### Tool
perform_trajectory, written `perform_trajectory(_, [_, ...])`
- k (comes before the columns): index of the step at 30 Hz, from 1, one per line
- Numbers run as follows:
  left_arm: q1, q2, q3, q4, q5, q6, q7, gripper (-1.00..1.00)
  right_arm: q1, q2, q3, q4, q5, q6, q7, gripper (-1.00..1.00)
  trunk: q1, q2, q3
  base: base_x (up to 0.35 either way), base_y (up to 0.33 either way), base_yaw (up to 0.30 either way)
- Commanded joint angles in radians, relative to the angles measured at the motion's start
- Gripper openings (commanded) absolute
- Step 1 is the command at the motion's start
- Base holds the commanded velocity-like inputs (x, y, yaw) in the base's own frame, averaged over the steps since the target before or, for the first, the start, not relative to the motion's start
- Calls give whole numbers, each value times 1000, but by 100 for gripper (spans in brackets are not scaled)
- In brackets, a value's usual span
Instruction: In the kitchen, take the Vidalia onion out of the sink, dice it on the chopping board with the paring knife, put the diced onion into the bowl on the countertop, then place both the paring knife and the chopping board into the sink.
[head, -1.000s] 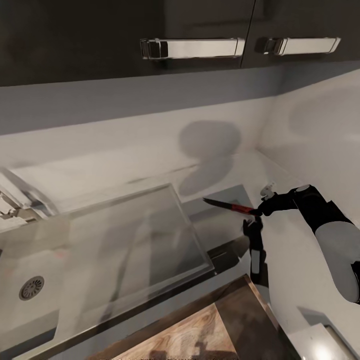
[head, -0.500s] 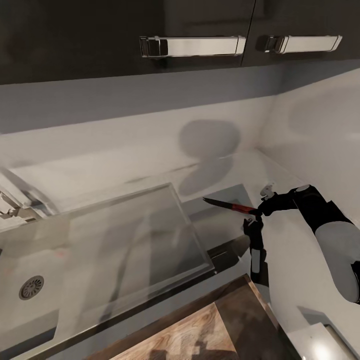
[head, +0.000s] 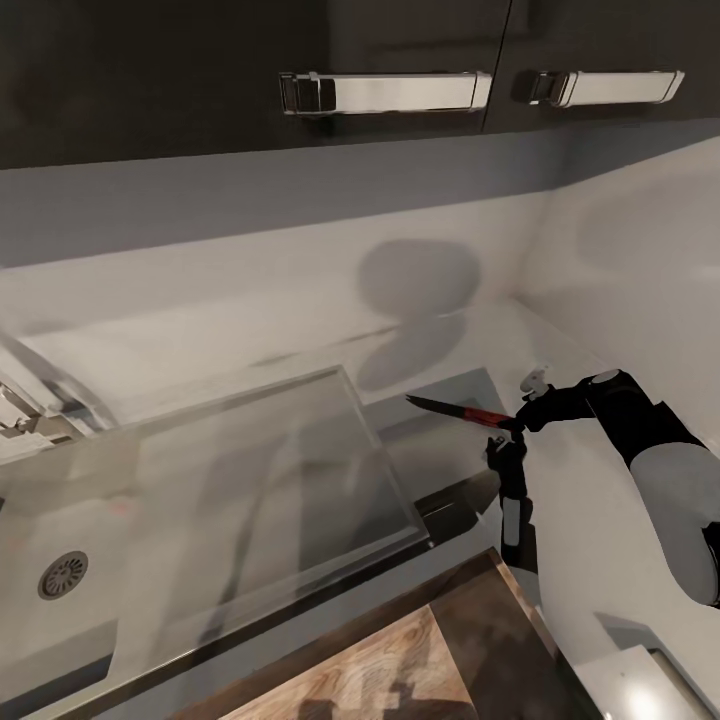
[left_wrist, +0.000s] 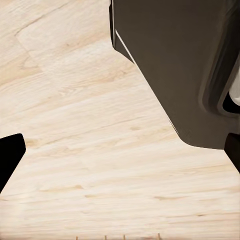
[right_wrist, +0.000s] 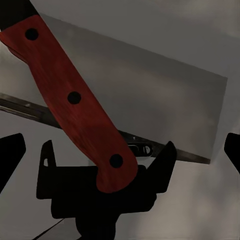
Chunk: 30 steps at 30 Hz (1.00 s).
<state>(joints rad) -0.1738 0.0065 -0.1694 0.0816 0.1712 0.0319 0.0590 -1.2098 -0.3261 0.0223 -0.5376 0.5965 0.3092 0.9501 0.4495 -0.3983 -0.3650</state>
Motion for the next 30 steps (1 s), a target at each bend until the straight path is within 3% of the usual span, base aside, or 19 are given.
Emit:
perform_trajectory(1, [-1,0,-8,1,10,2,1,100,0,-1,2,-2,2,7,4,100,0,-2,-2,0,0,0])
perform_trajectory(30, [-1,0,-8,1,10,2,1,100,0,0,2,1,2,7,3,100,0,-2,-39,0,0,0])
